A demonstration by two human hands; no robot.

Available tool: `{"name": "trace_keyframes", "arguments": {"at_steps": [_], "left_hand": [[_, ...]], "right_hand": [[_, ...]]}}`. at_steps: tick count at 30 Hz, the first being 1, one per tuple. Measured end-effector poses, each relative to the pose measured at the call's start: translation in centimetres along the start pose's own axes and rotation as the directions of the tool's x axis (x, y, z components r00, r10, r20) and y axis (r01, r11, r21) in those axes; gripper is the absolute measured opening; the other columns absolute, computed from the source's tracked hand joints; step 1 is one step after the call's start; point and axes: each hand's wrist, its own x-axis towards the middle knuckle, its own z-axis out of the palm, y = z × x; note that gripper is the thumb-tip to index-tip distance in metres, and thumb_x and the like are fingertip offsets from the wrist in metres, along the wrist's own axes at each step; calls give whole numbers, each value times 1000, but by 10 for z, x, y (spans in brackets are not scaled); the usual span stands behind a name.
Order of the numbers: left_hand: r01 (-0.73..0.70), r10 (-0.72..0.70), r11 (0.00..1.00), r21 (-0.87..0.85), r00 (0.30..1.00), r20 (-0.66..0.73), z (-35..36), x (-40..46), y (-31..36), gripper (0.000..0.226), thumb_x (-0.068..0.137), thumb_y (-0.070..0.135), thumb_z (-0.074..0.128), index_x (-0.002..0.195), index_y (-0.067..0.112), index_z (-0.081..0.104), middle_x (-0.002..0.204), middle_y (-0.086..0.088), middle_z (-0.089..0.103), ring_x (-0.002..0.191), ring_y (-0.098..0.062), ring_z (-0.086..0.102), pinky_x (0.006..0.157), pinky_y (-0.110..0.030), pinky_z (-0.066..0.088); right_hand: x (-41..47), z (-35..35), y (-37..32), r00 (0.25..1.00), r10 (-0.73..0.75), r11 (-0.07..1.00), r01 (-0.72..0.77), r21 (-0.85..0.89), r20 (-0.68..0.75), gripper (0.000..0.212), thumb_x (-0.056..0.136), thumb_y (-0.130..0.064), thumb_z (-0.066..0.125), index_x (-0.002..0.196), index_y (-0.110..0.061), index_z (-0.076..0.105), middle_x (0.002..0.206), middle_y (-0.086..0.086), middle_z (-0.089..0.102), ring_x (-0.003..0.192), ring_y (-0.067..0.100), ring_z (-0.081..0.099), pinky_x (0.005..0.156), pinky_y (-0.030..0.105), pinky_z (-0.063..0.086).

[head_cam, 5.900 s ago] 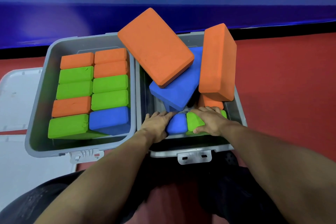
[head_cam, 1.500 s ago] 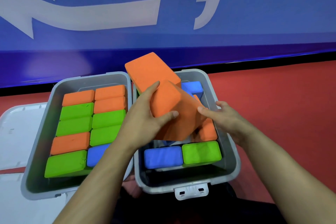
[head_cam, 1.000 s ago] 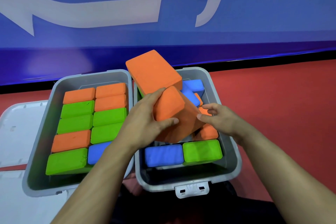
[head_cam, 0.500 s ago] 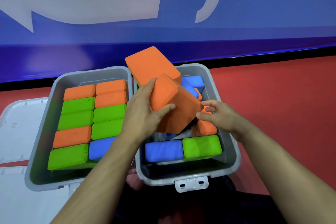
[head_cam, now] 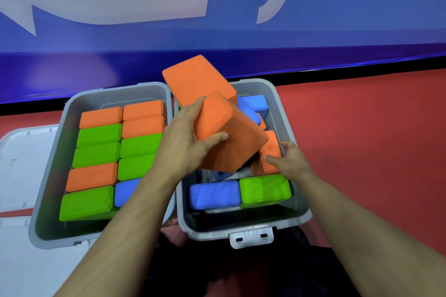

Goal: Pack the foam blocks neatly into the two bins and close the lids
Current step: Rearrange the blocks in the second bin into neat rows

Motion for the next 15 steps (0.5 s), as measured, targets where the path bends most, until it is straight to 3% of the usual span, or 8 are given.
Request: {"name": "trace_keyframes", "arguments": {"at_steps": [2, 6, 11, 15], "left_hand": [[7, -7, 1000, -5, 1000, -5, -3, -1, -2, 93, 76, 60, 80, 154, 31, 39, 143, 7, 54, 129, -15, 52, 110, -45, 44], [1, -2, 998, -61, 1000, -21, -12, 1, -8, 91, 76, 56, 82, 153, 31, 41, 144, 8, 55, 130, -12, 52, 111, -43, 43], [-14, 12, 995, -100, 1000, -17, -14, 6, -8, 92, 73, 61, 81, 152, 33, 42, 141, 12, 56, 129, -8, 54, 111, -42, 44], [-23, 17, 994, -108, 998, -52, -19, 6, -4, 89, 76, 55, 84, 152, 33, 43, 141, 14, 56, 126, -5, 54, 109, -34, 45]], "right_hand": [[7, 11, 5, 1000, 17, 999, -16, -41, 12, 103, 63, -54, 81, 147, -12, 40, 142, 13, 52, 124, 29, 56, 101, 39, 48], [24, 31, 7, 998, 63, 989, -61, -132, 7, 102, 71, -47, 86, 150, -13, 30, 145, 15, 43, 127, 35, 52, 102, 43, 47], [36, 46, 12, 991, 114, 989, -121, -88, -75, 94, 63, -55, 87, 131, -16, 34, 128, 15, 56, 112, 36, 61, 89, 44, 52], [54, 51, 21, 987, 91, 981, -112, -159, -131, 89, 64, -51, 88, 130, -14, 40, 128, 14, 60, 115, 35, 61, 89, 43, 51]]}}
